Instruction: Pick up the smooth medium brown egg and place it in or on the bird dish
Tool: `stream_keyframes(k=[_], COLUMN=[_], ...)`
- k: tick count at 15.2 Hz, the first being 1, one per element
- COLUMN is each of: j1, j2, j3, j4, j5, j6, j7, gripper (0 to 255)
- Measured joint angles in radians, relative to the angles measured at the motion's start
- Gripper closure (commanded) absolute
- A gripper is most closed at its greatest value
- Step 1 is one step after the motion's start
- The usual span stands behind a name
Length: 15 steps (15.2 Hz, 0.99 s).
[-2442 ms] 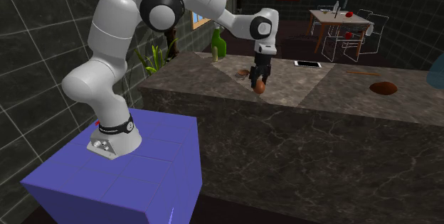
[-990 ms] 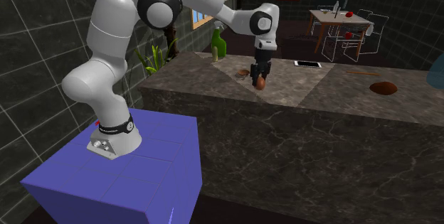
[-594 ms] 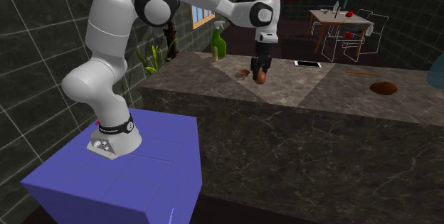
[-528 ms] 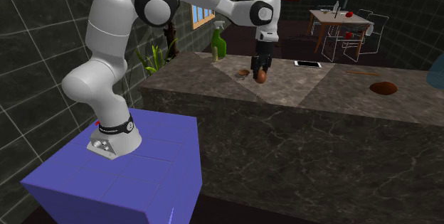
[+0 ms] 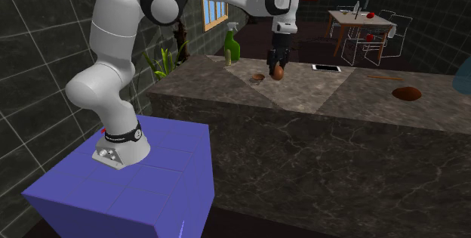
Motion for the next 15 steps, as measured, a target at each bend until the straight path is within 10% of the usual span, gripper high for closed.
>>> stream_keyframes(k=[15], j1=[0.369], j2=[0.254], j3=[0.007], j4=[0.415], j5=[-0.072], j6=[-0.204], j7=[0.236], gripper=[255])
